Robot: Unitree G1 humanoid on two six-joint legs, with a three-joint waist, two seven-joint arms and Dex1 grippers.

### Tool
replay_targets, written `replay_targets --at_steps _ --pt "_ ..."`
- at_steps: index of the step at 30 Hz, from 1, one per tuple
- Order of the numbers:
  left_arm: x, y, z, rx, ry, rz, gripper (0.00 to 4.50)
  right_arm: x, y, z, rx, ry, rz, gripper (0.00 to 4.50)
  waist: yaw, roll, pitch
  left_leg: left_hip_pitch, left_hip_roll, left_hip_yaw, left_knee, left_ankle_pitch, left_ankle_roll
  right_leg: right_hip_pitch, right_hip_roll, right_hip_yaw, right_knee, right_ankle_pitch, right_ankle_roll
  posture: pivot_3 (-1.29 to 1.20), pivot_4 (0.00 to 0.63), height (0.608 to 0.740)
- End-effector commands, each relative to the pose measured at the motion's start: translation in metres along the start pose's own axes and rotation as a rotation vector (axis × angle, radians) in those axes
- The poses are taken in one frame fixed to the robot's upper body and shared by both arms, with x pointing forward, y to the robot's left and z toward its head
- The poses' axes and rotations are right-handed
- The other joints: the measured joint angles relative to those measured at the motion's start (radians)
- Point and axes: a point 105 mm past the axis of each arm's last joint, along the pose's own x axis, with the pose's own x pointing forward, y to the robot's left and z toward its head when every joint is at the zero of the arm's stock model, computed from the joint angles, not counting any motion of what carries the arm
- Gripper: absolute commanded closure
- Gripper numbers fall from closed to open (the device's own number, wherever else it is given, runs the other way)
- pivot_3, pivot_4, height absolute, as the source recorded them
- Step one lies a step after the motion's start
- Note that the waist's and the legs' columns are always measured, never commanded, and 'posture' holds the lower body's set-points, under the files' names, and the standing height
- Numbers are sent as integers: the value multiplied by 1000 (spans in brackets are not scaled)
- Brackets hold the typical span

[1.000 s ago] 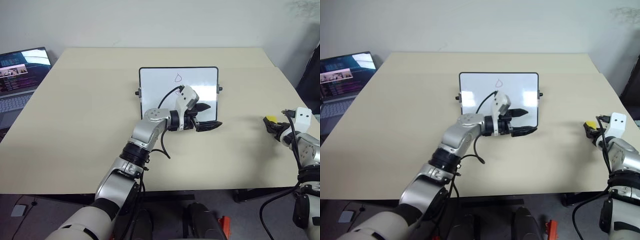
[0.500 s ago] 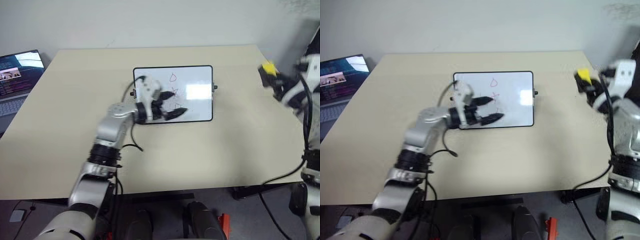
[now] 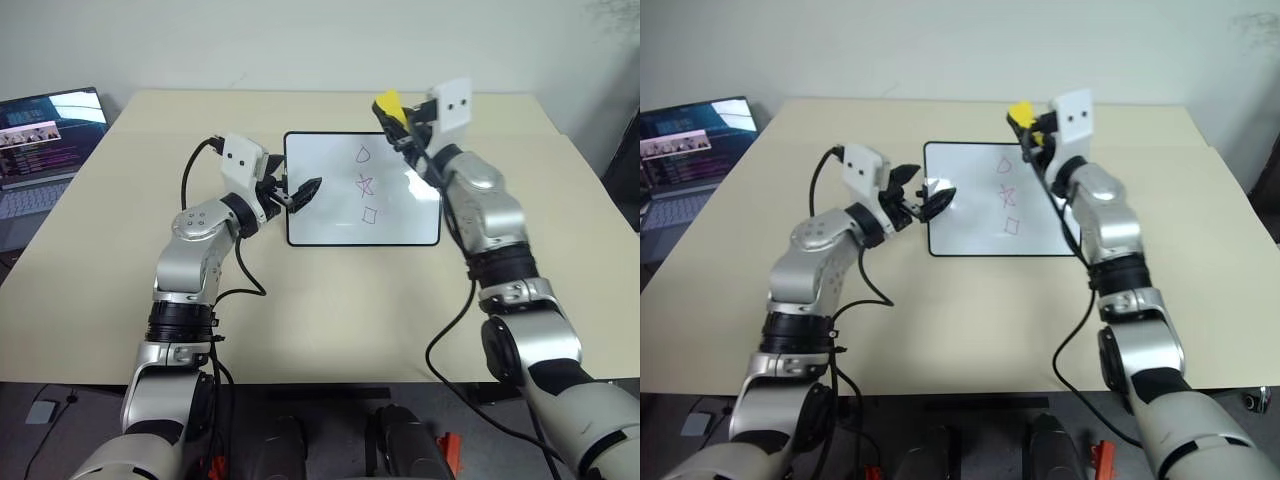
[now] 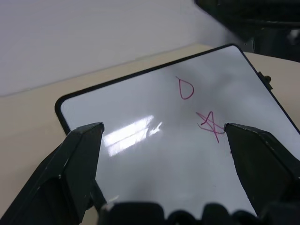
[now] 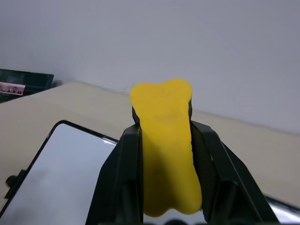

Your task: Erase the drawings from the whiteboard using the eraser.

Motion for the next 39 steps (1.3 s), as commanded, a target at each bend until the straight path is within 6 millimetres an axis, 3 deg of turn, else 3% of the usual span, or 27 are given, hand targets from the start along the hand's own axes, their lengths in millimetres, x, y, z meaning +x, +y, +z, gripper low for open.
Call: replay_targets --at_steps 1,10,26,33,39 --pt "-4 2 12 36 -30 17 0 11 10 8 -134 -34 20 3431 -1 0 0 0 0 0 0 0 0 0 0 0 0 0 0 0 150 740" --pt "-2 -1 3 64 37 33 0 21 11 -16 -196 45 -93 3433 -3 0 0 0 0 -1 0 0 0 0 0 -1 1 0 0 0 150 740" --pt "-5 -4 7 68 34 24 0 4 8 -73 -217 253 -139 3434 -5 0 0 3 0 -2 0 0 0 4 0 -1 1 0 0 0 150 740" --pt "-4 -5 6 64 36 14 0 6 29 -76 -228 252 18 3437 -13 0 0 5 0 -2 1 0 0 5 0 -1 1 0 0 0 150 740" --pt "-2 -8 7 61 31 1 0 7 28 -74 -222 260 23 3452 -25 0 0 5 0 -2 1 0 0 5 0 -1 2 0 0 0 150 740"
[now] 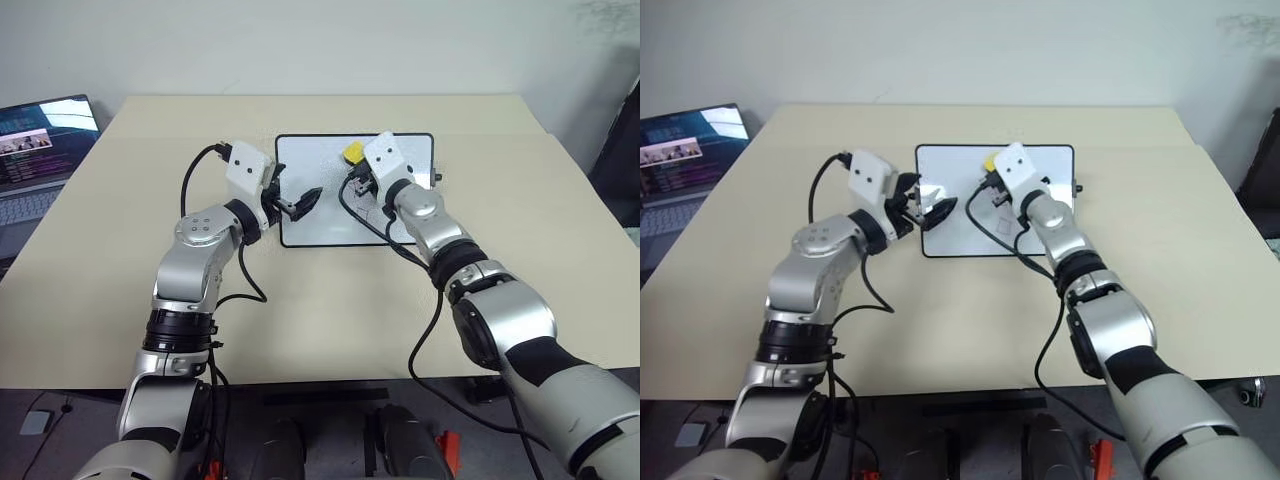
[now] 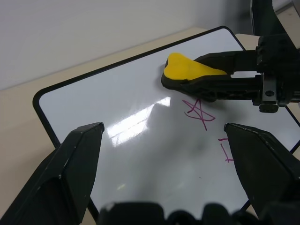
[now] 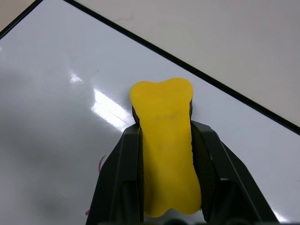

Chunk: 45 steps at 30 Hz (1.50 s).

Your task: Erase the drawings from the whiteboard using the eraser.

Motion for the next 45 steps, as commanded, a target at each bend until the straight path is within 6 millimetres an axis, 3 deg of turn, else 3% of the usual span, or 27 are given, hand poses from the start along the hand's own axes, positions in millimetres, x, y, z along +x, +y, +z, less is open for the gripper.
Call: replay_targets --at_steps 1,4,14,23,26,38,45 --pt "0 -3 17 36 -52 -15 0 -1 0 -7 -3 39 13 3452 -1 0 0 0 0 0 0 0 0 0 0 0 0 0 0 0 150 740" --pt "0 -3 17 34 -51 -17 0 -2 -3 -10 16 56 24 3452 -1 0 0 0 0 0 0 0 0 0 0 0 0 0 0 0 150 740" --pt "0 -4 16 31 -50 -25 0 -14 -44 -18 41 101 -48 3452 14 0 0 0 -1 -1 1 0 0 1 0 -1 0 -1 1 0 150 740" --pt "1 -4 16 30 -50 -33 0 -25 -47 -37 0 153 13 3452 21 0 0 0 -1 -1 1 0 0 1 0 -1 0 -1 2 0 150 740" --pt "2 -5 16 29 -50 -36 0 -22 -41 -33 -4 136 29 3452 22 0 0 0 -1 -1 1 0 0 1 0 -1 0 -1 2 0 150 740" --pt "2 -8 14 31 -44 -49 0 2 16 4 -45 54 135 3463 -15 0 0 1 0 -1 1 0 0 1 0 0 0 -1 2 0 150 740" --pt "2 -10 13 29 -42 -56 0 7 22 14 -39 38 128 3464 -25 0 0 0 0 -1 1 0 0 1 0 0 0 -1 2 0 150 740"
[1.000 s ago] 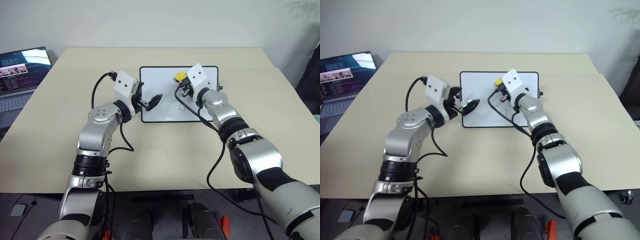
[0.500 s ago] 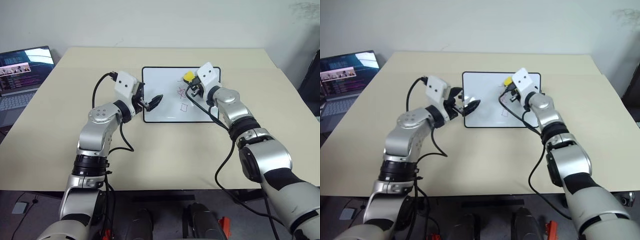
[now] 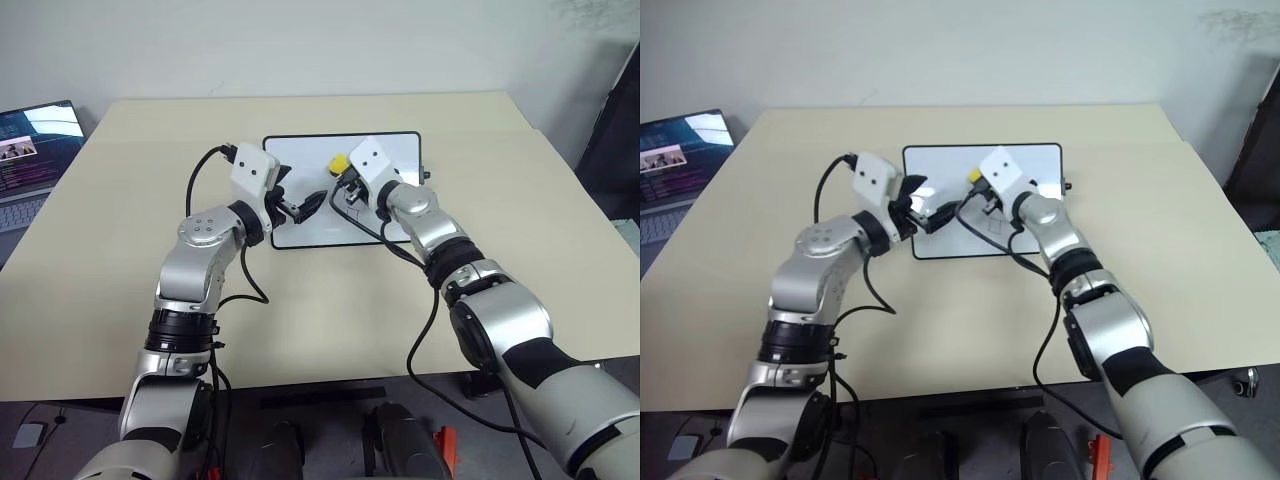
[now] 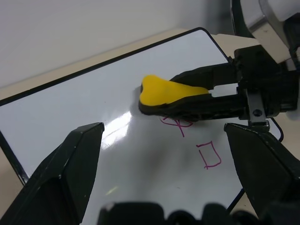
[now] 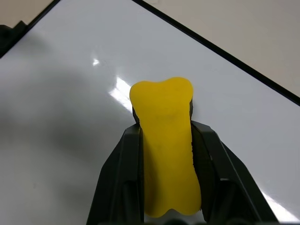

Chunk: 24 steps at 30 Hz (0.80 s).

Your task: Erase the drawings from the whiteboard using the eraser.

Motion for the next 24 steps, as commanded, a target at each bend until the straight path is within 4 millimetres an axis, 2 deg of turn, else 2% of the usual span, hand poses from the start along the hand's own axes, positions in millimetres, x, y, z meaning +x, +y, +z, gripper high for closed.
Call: replay_targets --at_steps 1,8,16,19,24 --pt "-1 -2 15 31 -48 -13 0 2 -3 8 -7 -2 -18 3464 -1 0 0 0 0 0 0 0 0 0 0 0 0 0 0 0 150 740" --pt "0 -3 16 32 -49 -18 0 -6 -29 -4 -1 42 -104 3464 0 0 0 0 0 0 0 0 0 0 0 0 0 0 1 0 150 740" --pt "2 -8 16 32 -49 -47 0 -29 -74 -26 5 113 -214 3464 30 0 0 -1 0 0 0 0 0 0 0 0 -1 -1 1 0 150 740" --pt "3 -9 16 33 -49 -58 0 -31 -77 -27 16 106 -215 3464 29 0 0 -1 0 0 0 0 0 0 0 0 -1 -1 1 0 150 740" --pt "3 -11 17 35 -51 -72 0 -27 -71 -11 78 19 -168 3465 27 0 0 -1 0 0 0 0 0 0 0 0 -1 -1 1 0 150 740"
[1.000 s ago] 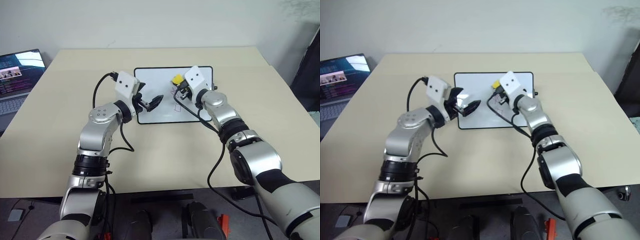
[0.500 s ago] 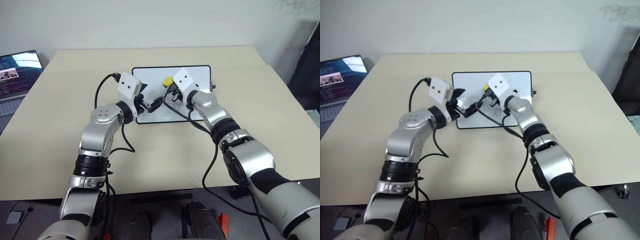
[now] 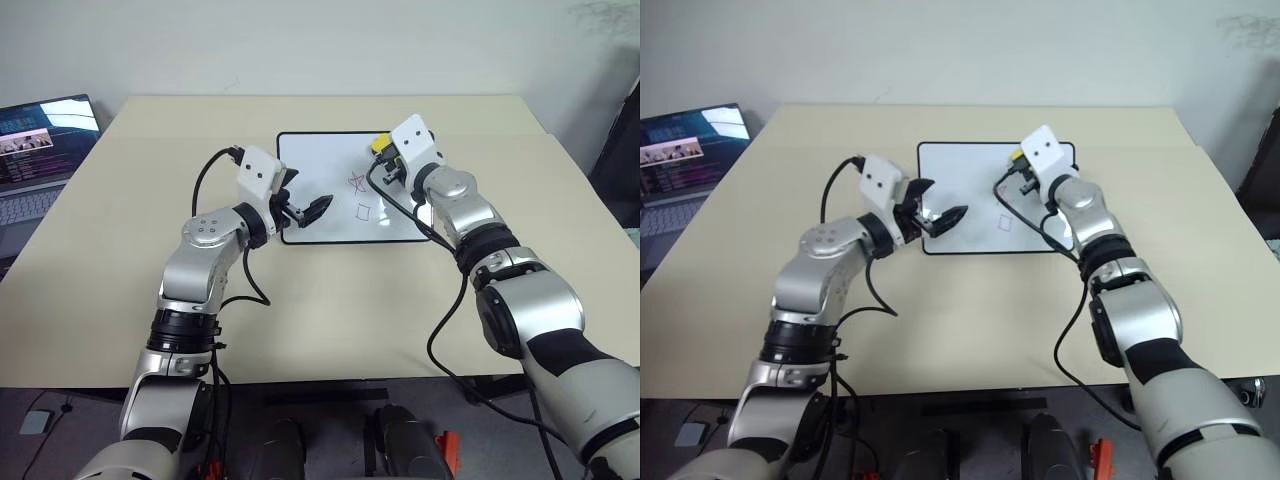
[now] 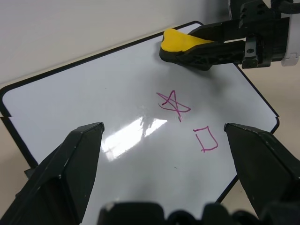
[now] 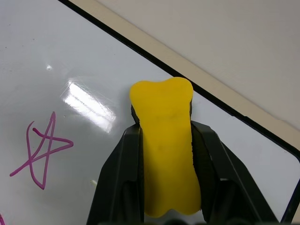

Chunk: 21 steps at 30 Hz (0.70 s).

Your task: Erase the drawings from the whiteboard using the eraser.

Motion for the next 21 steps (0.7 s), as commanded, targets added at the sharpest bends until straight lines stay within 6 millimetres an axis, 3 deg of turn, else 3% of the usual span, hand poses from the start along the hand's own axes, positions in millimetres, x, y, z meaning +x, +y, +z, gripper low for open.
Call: replay_targets --at_steps 1,4,7,14,21 --pt "1 -4 19 39 -54 -29 0 -2 2 16 86 -87 58 3465 -1 0 0 0 0 0 0 0 0 0 0 0 0 0 0 0 150 740" --pt "-4 -4 21 47 -49 -42 0 -12 1 40 118 -216 145 3465 -2 0 0 0 0 0 0 0 0 0 0 0 -1 0 0 0 150 740" --pt "-11 -3 24 49 -47 -53 0 -25 -7 46 104 -246 161 3470 -2 1 1 -2 0 0 -1 0 0 -2 0 0 0 1 -1 0 150 740" --pt "-35 2 15 83 35 -108 0 -64 -15 29 26 -195 196 3481 4 1 0 -2 0 0 -3 0 0 -3 -1 -1 -1 1 -3 0 150 740" --pt "-47 4 8 87 87 -133 0 -88 -13 18 -26 -127 267 3482 4 0 1 -2 0 0 -3 0 0 -3 -1 -1 -1 -2 0 0 150 740"
